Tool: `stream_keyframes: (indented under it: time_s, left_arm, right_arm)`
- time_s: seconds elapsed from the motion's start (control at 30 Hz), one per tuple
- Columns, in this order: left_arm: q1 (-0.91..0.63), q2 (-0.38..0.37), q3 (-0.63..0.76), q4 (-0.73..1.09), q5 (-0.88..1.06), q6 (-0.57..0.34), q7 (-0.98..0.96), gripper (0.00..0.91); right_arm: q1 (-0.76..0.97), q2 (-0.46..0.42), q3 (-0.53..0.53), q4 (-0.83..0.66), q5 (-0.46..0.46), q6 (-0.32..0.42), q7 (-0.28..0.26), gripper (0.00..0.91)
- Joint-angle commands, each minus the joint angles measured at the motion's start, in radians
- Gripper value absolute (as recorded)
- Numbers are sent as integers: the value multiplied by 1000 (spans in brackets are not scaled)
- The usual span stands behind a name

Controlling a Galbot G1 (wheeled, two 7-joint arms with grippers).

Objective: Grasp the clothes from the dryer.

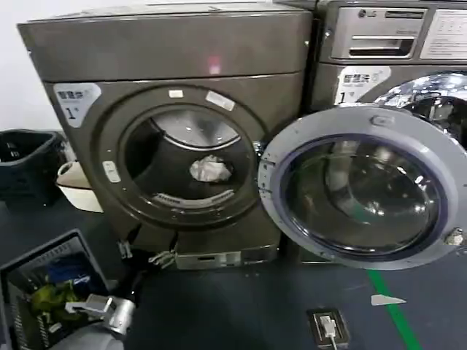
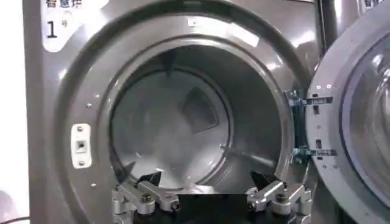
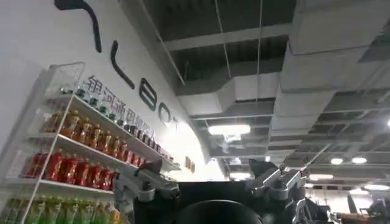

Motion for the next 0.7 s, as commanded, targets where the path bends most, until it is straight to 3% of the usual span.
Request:
stream_keyframes:
  time_s: [0.03,0.7]
  left_arm:
    - [0,1,-3,-2,-1,0,-2,907]
    - [1,-7,-13,-11,-1,3,-3,907]
  right_arm:
    - [0,1,1,1,2,1,1,907]
    - [1,0,-2,-1,13,37,-5,907]
